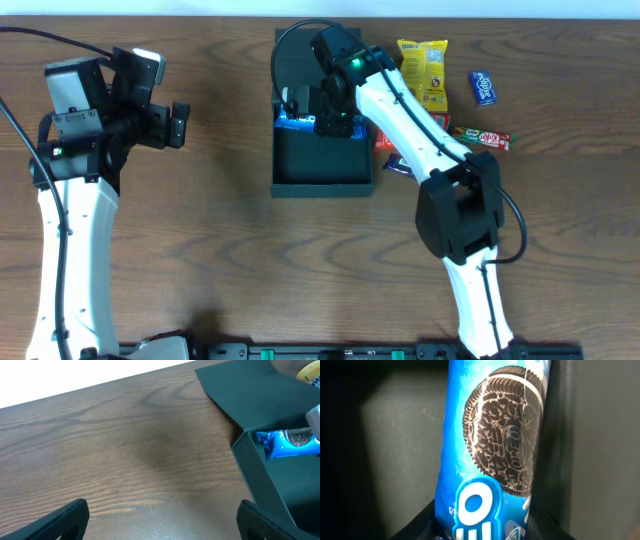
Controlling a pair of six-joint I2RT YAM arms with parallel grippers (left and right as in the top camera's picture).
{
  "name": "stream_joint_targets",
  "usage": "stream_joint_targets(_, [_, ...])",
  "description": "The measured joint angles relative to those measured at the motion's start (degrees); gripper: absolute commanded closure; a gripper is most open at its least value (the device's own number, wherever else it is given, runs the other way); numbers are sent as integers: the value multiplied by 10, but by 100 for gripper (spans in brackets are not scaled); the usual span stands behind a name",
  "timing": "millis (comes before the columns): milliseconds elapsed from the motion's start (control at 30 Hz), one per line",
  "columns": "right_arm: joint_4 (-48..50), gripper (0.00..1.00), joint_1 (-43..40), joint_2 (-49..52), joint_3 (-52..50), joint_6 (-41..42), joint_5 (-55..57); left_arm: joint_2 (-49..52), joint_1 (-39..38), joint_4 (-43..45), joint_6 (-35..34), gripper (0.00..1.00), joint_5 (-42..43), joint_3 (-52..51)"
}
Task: Pack container
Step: 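Lower the Oreo pack into the box and open the right gripper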
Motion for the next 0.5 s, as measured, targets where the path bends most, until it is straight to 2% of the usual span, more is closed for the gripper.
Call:
stream_joint_targets(167, [-1,98,0,2,-10,-6,-5,0,0,0,0,5,1,0])
stream_joint_targets(200, [-1,89,0,2,-11,-7,-6,0,0,0,0,5,1,0])
stream_joint_targets(267, [3,61,-1,2,-12,-8,-6,0,0,0,0,5,1,0])
stream_joint_targets(300, [8,55,-1,2,-12,-8,-6,0,0,0,0,5,1,0])
stream_joint_targets(333, [12,39,-1,2,-12,-9,-7,0,0,0,0,5,1,0])
stream_joint_targets(367, [15,2,-1,2,-12,-8,-7,0,0,0,0,5,1,0])
stream_joint_targets(500, [22,1,-2,2,-12,-13,-10,0,0,0,0,5,1,0])
